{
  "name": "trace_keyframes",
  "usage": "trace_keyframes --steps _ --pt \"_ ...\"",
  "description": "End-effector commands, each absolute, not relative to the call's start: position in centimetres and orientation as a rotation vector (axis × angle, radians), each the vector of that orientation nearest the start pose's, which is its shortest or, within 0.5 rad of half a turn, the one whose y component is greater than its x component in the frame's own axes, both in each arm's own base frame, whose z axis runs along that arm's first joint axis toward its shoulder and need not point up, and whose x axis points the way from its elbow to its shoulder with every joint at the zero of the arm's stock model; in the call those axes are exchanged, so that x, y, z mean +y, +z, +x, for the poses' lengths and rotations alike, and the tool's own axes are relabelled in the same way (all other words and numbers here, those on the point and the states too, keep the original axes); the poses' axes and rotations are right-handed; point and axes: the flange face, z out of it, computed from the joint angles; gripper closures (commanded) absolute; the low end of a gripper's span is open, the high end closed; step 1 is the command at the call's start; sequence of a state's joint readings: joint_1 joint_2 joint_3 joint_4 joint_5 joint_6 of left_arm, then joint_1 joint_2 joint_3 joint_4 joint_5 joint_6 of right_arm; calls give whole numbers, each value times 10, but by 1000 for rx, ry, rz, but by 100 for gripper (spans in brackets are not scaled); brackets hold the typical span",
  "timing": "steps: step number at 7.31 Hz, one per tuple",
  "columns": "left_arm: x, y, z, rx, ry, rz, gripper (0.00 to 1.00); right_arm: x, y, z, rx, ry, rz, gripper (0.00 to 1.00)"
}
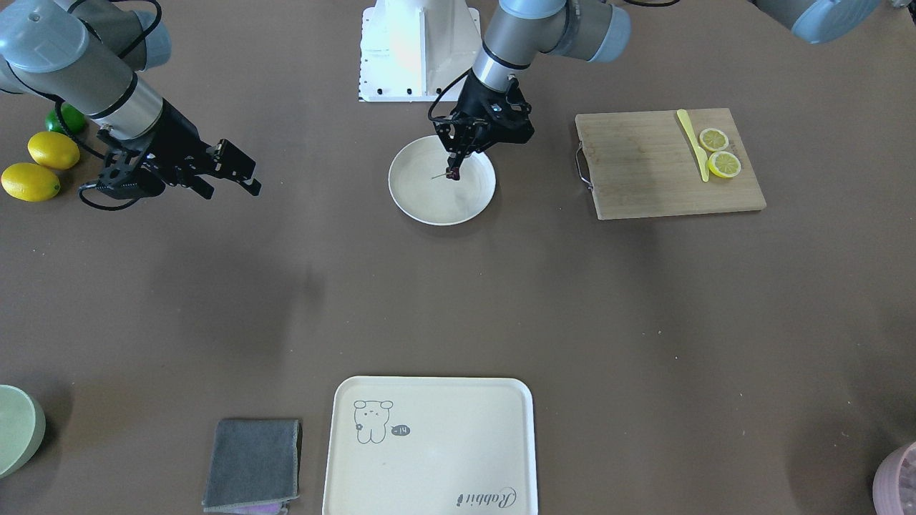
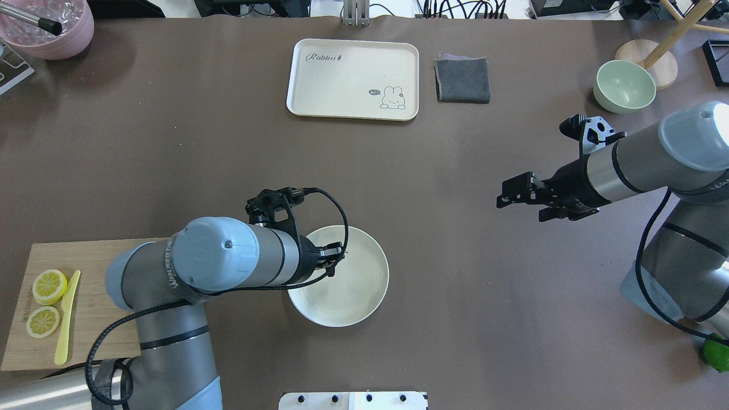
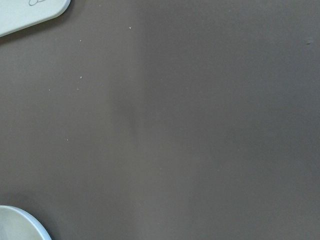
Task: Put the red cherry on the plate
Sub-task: 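Carry the cherries over the plate with the left gripper while the right withdraws, then release the cherries onto the plate and retract both arms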
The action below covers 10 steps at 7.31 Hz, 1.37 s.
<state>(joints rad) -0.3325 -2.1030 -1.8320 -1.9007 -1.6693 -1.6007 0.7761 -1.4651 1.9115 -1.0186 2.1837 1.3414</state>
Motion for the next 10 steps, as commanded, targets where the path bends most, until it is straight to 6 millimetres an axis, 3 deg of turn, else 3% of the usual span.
trace_keyframes --steps 1,2,3,4,5,6,7,8,9,10 --pt "-313 204 562 1109 -266 91 16 -425 386 -302 -1100 177 3 0" --pt "-315 193 557 1127 -268 97 2 -426 392 -301 -1092 175 2 0" --pt "-323 193 543 1107 -287 103 2 -431 391 -292 -1093 188 17 0" --pt "-334 183 511 1043 -314 114 2 -435 393 -282 -1089 181 40 0" --pt "-341 181 473 968 -225 160 2 -435 408 -264 -1064 156 73 0" --pt "-367 197 439 880 -167 181 2 -438 423 -244 -1039 128 112 0" --pt "-399 234 405 804 -63 218 2 -439 443 -214 -1014 100 137 0" --pt "-427 277 360 742 34 241 2 -439 460 -182 -1012 54 149 0" --pt "-467 298 292 757 104 231 2 -435 480 -158 -997 25 157 0" --pt "-501 321 208 826 193 218 2 -429 499 -131 -979 -5 164 0"
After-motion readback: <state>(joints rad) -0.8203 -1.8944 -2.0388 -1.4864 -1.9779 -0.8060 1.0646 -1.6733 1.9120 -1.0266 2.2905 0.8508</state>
